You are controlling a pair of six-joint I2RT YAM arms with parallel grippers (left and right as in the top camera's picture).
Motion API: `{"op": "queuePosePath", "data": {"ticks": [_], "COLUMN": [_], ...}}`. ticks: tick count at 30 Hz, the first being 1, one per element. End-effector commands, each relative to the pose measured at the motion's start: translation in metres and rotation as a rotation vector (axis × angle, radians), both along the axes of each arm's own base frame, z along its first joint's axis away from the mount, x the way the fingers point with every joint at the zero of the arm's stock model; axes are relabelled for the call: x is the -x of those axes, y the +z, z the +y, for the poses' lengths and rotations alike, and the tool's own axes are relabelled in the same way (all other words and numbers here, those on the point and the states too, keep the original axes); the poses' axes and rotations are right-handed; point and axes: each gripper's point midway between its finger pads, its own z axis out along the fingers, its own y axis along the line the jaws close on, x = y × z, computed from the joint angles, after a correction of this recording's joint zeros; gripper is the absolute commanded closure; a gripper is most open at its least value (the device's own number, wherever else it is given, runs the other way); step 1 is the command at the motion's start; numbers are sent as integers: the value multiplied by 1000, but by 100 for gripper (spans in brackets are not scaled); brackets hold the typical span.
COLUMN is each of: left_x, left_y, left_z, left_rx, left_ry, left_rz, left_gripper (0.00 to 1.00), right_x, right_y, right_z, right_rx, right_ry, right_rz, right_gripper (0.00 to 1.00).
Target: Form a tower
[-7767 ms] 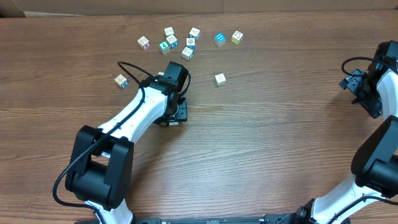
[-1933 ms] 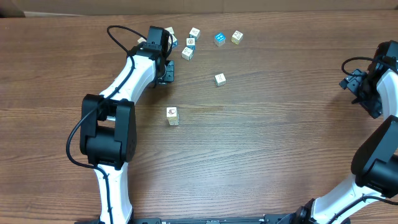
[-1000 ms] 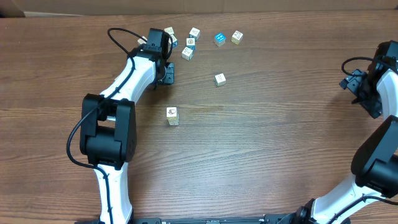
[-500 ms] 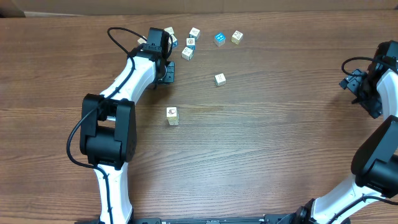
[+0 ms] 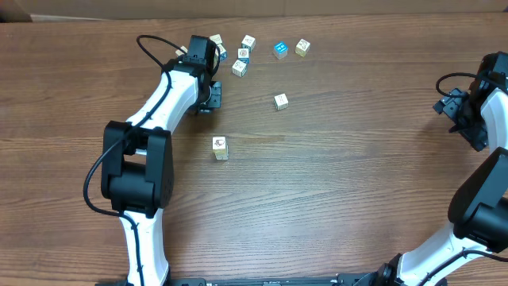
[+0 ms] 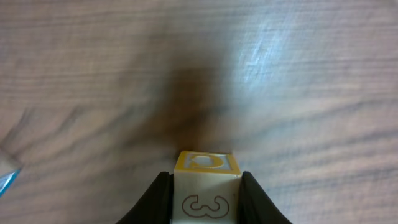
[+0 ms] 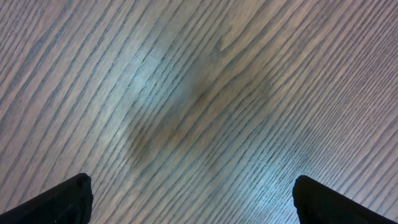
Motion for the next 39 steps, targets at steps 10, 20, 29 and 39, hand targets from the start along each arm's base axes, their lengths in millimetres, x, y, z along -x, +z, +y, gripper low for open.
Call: {"op": "queuePosePath", "data": {"ticks": [10, 20, 29, 39], "left_x": [47, 105, 117, 132], "left_y": [188, 227, 216, 194], "left_z": [9, -31, -28, -35], "left_rx": [117, 380, 381, 227], "left_ry": [126, 9, 70, 97], "left_rz": [-218, -129, -61, 4], "left_gripper": [96, 96, 96, 96], "right_x": [-5, -5, -5, -5], "right_y": [17, 17, 17, 17], "right_z": [-5, -5, -5, -5], "right_rx": [27, 27, 27, 27], "right_ry": [-2, -2, -2, -2], "right_rz": [-41, -41, -41, -41], "right_gripper": [0, 0, 0, 0]}}
